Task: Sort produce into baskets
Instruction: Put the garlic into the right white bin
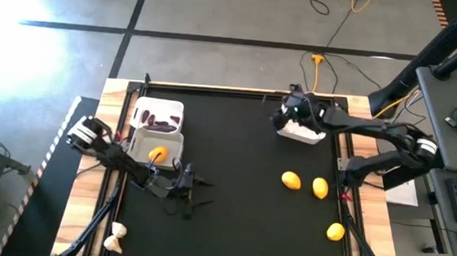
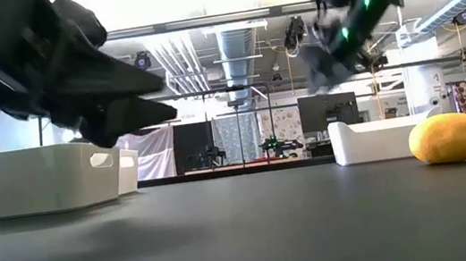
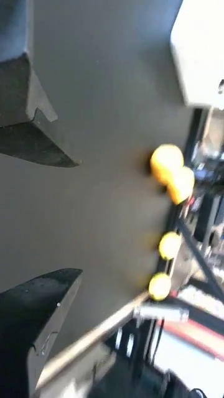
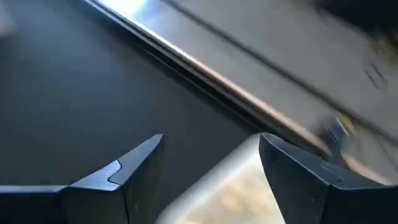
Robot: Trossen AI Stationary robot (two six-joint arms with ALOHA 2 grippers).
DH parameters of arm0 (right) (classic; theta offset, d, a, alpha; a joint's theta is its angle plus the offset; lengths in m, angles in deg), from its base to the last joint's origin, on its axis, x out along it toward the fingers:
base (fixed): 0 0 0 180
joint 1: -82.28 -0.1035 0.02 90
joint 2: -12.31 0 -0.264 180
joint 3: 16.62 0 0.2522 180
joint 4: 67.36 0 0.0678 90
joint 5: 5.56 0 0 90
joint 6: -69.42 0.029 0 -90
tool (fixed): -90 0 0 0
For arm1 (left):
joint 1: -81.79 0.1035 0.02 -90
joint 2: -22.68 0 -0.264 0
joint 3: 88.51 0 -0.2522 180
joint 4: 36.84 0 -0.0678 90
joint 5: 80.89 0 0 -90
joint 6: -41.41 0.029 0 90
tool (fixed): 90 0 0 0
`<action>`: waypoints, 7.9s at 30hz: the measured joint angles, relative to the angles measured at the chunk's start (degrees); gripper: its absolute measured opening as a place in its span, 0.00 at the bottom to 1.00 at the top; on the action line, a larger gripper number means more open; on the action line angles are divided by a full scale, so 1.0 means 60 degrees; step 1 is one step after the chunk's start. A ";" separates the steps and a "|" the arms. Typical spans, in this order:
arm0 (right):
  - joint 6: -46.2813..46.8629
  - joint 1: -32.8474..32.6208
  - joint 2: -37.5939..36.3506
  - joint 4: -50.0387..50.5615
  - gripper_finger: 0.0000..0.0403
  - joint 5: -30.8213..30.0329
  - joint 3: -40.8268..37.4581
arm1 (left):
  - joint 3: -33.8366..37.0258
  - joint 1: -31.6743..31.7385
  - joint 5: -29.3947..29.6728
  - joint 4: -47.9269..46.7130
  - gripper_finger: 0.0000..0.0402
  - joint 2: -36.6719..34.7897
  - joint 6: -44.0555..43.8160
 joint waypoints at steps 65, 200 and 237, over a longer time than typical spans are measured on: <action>-0.1808 -0.6286 0.4902 -0.7878 0.55 -0.0555 0.0124 | -0.6916 -0.2505 -1.1208 -2.1344 0.58 0.1618 -0.8524; -0.0350 -0.8207 0.4757 -0.2433 0.78 -0.0586 0.1025 | -0.4340 0.1622 -0.1805 -0.4226 0.77 0.3142 0.1994; -0.0446 -0.7965 0.4588 0.0443 0.70 0.0454 0.1972 | -0.2863 0.1535 -0.0289 -0.4817 0.77 0.0911 0.1554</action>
